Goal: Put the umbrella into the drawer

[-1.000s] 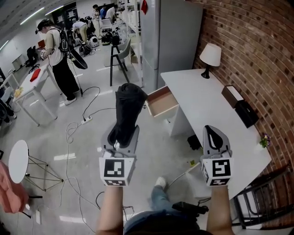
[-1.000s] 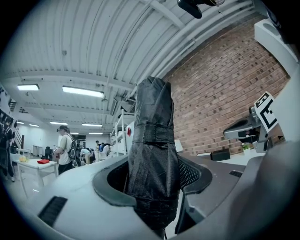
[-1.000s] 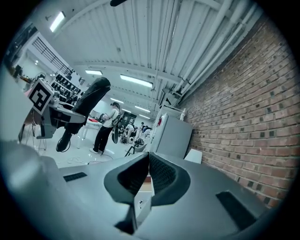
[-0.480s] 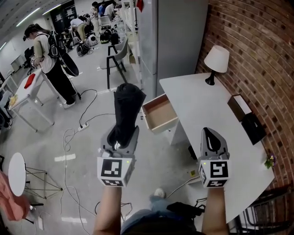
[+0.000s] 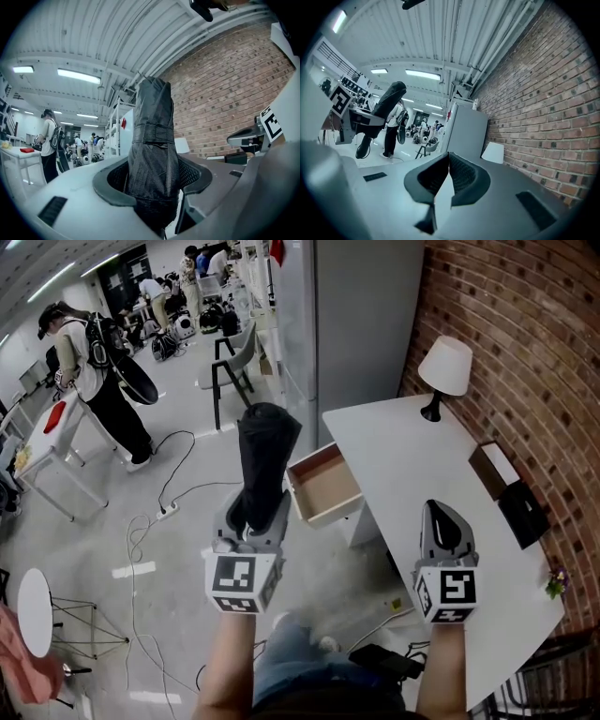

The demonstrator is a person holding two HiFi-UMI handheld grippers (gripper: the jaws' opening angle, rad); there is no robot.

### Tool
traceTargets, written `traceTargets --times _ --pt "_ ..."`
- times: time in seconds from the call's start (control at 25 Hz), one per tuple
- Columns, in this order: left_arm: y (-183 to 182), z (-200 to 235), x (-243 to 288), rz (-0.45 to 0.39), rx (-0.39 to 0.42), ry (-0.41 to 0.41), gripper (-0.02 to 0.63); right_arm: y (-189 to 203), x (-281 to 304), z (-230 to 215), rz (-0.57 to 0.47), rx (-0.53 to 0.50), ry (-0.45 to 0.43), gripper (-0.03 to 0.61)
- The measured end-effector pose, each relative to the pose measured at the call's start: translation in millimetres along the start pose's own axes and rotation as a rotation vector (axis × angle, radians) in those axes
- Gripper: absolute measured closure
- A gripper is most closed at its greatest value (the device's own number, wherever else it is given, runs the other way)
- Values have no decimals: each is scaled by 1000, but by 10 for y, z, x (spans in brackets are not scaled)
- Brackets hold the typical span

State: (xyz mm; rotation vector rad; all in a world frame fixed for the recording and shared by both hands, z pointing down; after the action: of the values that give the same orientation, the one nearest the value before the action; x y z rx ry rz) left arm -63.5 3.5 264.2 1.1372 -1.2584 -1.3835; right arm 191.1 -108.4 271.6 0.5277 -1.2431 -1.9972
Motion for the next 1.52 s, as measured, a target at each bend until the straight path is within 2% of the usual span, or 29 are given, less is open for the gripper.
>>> traceTargets --times 0.32,0.76,1.24,1.52 --pt "103 279 467 18 -20 49 374 67 359 10 41 -1 51 577" --pt "305 980 1574 93 -52 154 373 92 1352 186 149 6 113 577" --pt "888 1570 2763 243 -108 272 373 393 2382 397 312 50 178 577" --pt "1298 1647 3195 353 -156 373 373 542 2707 512 395 67 211 577"
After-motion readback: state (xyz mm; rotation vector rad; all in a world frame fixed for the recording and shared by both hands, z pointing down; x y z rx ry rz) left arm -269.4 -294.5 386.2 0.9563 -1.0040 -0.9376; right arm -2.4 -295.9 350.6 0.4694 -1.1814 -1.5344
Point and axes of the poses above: the fingertips, and each gripper's own axes: x forward along the fingers, z to its left, y out of its underside, the point moved 2 cm from there along -x, backward along the fingers, and after that the axes turned 10 degrees about -x, right-handed, at the moved point
